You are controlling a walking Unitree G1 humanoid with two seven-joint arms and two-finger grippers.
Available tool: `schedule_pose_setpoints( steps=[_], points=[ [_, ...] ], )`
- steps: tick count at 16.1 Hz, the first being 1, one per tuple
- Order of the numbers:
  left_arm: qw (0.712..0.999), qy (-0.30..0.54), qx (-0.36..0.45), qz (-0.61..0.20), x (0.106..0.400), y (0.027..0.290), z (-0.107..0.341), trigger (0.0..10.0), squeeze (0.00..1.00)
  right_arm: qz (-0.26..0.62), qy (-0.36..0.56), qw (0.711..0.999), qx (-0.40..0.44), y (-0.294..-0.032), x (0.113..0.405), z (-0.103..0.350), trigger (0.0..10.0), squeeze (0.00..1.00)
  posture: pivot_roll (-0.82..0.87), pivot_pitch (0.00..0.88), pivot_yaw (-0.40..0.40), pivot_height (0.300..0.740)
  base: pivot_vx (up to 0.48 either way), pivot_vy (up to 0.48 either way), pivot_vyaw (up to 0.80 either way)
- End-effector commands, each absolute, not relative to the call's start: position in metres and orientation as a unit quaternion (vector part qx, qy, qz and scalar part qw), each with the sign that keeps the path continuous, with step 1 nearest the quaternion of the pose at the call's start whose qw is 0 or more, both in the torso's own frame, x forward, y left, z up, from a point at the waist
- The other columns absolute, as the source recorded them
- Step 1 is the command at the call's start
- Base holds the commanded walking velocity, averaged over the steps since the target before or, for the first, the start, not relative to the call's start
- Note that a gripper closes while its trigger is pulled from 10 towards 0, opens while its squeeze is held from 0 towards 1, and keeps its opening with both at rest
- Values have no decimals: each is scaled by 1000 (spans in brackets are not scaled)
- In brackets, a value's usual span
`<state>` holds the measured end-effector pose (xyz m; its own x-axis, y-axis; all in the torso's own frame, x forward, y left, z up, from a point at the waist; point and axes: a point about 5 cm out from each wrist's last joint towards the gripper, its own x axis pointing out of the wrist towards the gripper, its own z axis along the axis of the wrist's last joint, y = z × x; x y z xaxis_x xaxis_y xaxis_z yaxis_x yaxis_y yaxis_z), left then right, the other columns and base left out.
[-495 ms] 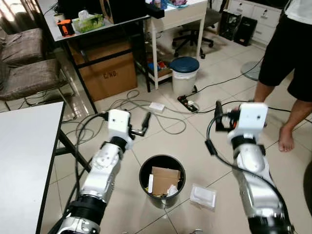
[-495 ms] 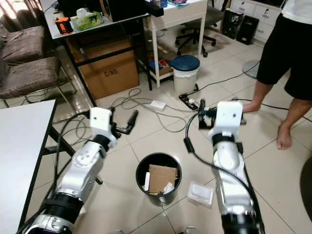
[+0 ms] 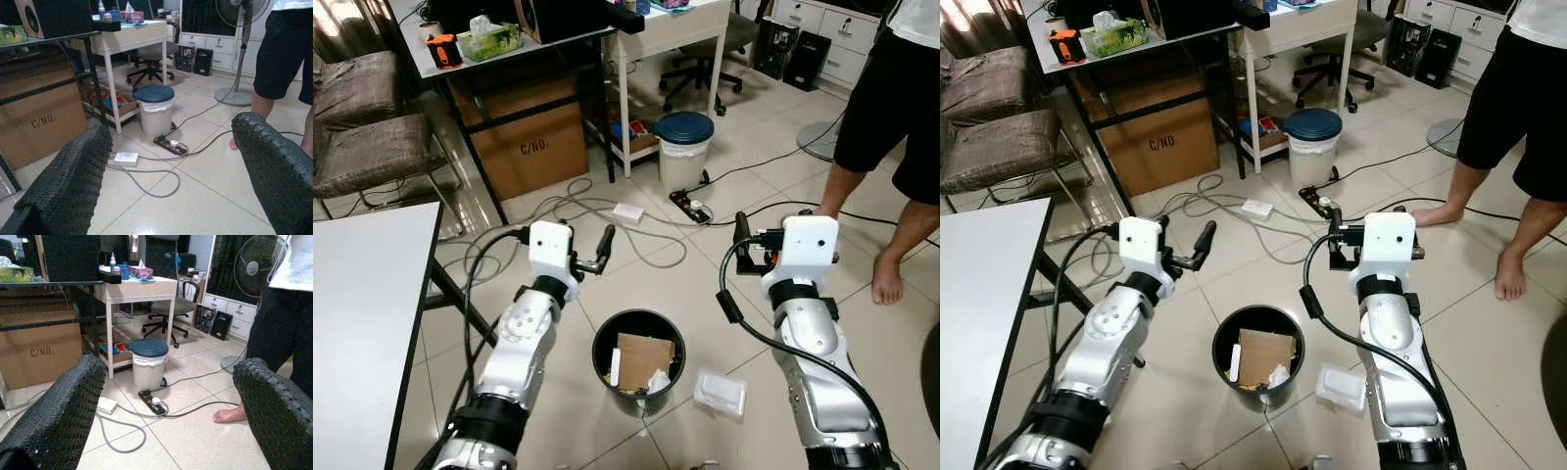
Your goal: Picking trash to rubbish bin
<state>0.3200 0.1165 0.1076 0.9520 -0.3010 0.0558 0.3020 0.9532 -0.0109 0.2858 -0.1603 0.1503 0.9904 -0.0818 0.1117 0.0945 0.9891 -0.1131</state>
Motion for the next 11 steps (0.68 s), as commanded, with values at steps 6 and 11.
schedule_pose_setpoints(
  steps=[6,11],
  points=[
    [988,-30,-9,-149,323,116,109,10000,0,-27,-53,996,-70,-148,284,155,10000,0,-141,63,68,740,0,0,800],
    [989,-31,-9,-146,324,115,110,10000,0,-22,-55,995,-75,-147,286,157,10000,0,-140,66,65,740,0,0,800]
  ],
)
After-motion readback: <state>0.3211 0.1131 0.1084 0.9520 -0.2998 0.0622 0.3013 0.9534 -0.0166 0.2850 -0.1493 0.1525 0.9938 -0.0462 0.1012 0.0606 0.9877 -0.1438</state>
